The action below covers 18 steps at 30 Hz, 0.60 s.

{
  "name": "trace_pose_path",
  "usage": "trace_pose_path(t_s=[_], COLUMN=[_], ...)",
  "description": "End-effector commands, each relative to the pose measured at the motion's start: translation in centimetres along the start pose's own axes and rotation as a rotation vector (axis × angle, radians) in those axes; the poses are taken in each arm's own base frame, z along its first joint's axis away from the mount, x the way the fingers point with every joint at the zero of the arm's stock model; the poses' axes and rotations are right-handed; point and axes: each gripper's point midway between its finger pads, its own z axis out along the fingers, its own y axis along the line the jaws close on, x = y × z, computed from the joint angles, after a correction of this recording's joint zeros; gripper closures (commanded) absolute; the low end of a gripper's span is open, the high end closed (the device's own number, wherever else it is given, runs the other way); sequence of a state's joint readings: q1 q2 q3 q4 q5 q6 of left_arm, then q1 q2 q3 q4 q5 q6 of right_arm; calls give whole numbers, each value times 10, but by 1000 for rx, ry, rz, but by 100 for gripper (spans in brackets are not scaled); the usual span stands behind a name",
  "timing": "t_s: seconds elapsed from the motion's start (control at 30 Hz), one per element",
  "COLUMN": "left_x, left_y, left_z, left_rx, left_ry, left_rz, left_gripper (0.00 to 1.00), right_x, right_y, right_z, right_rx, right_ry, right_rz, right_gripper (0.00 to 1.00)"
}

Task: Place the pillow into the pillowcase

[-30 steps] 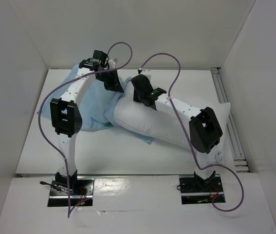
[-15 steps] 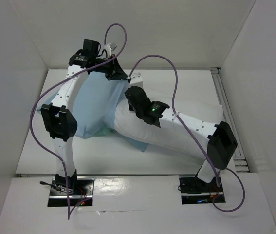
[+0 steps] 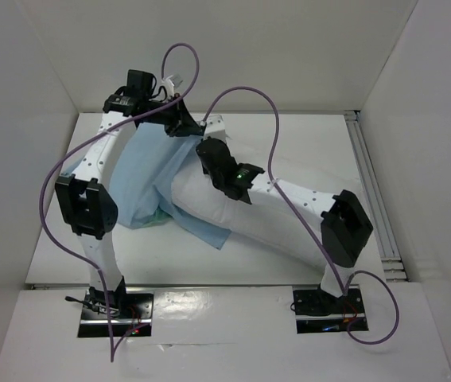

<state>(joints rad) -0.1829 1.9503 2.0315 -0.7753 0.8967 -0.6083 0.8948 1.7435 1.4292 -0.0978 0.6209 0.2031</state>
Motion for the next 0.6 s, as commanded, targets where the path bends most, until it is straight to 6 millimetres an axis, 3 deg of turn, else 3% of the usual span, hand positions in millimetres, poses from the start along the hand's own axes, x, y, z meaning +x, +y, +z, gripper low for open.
trace_pose_path(t_s=[0.0, 0.03, 0.07, 0.1, 0.13, 0.17, 0.2, 0.27, 0.3, 0.37, 0.4, 0.5, 0.53, 0.57], left_x=[-25, -33, -31, -33, -42, -44, -49, -58, -64, -69, -73, -73, -69, -64], left_y=[12, 19, 23, 24, 22, 19, 24, 25, 24, 35, 33, 46, 37, 44], left_z=[-12, -7, -5, -5, -6, -9, -17, -29, -45, -60, -80, -105, -117, -118], left_rx=[-30, -40, -51, -54, -66, -80, -95, -112, -125, -166, -181, -234, -243, -271], left_ry=[-92, -94, -75, -69, -84, -95, -113, -158, -201, -249, -296, -361, -388, -392], left_rz=[23, 36, 22, 27, 67, 70, 71, 75, 83, 61, 69, 49, 63, 46], left_gripper=[81, 45, 30, 22, 13, 9, 8, 8, 9, 13, 18, 41, 46, 59], right_x=[-18, -17, -18, -22, -23, -17, -27, -28, -29, -30, -32, -24, -22, -20], right_y=[-13, -12, -6, -2, -1, 3, 5, 6, 5, 8, 8, 13, 14, 19], right_z=[26, 32, 37, 34, 33, 33, 24, 14, 4, -8, -20, -43, -49, -56], right_rx=[81, 64, 30, 9, -4, -32, -66, -109, -130, -163, -174, -204, -212, -223], right_ry=[-63, -48, -15, -7, 1, 18, 1, 0, 4, 16, 19, 40, 45, 40], right_rz=[152, 150, 139, 137, 106, 90, 104, 96, 96, 90, 84, 62, 42, 21], right_gripper=[100, 99, 90, 78, 47, 40, 34, 26, 26, 24, 21, 18, 16, 16])
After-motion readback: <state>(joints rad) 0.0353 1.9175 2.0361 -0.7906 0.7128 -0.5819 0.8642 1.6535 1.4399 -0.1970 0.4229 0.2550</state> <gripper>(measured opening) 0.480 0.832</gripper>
